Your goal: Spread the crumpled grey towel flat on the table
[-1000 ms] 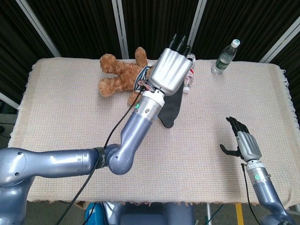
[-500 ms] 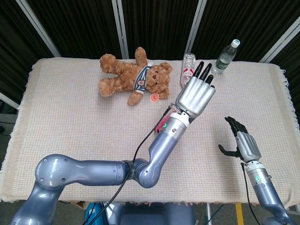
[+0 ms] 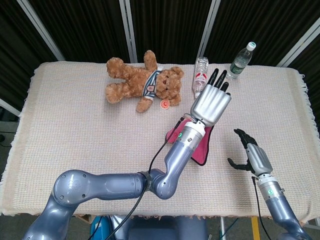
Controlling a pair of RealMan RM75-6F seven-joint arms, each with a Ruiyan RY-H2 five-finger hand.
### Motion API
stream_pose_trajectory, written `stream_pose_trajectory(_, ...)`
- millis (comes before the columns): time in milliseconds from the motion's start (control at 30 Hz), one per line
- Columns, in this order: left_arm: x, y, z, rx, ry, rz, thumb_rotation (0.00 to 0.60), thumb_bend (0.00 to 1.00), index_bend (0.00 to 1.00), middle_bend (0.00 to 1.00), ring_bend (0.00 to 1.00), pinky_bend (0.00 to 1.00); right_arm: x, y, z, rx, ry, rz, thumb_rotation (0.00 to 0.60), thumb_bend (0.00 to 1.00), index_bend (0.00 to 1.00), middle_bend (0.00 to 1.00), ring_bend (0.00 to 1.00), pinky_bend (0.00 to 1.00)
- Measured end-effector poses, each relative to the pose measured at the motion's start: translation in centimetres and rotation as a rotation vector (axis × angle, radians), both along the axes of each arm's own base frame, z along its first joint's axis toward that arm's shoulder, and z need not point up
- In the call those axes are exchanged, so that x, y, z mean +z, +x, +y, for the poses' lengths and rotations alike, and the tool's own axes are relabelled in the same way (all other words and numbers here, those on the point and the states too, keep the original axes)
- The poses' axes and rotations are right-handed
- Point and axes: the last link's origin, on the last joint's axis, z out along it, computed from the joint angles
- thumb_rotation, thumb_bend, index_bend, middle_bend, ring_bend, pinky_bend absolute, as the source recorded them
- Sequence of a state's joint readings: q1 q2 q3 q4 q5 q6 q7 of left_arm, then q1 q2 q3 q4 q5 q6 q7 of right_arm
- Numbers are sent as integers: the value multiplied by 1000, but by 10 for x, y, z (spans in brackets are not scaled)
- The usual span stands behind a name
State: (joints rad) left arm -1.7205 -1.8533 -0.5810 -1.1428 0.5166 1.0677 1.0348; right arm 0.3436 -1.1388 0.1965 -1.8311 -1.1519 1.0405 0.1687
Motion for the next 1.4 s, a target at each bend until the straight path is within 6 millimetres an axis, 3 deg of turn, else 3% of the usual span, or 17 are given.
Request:
stream_pose_trajectory(500, -12, -3, 7, 21, 0, 4, 600, 496, 604, 259, 0, 0, -8, 5, 8, -30, 78, -95, 600, 322, 0, 0, 0, 0)
stream_pose_trajectory(700, -17, 4, 5, 15, 8, -5, 600, 495, 605, 262, 0, 0, -14, 9, 1, -35, 103, -120, 600, 321, 0, 0, 0, 0)
stream_pose_trajectory(1033, -19, 12, 8, 19, 29, -37, 600, 496, 605, 264, 0, 0, -26, 28, -18, -47, 130, -146, 600, 321, 29, 0, 0, 0)
stream_pose_trajectory(1400, -27, 7, 11, 19, 28, -38, 600, 495, 605, 266, 0, 0, -34, 50, -12, -46, 157, -181, 600, 321, 32, 0, 0, 0)
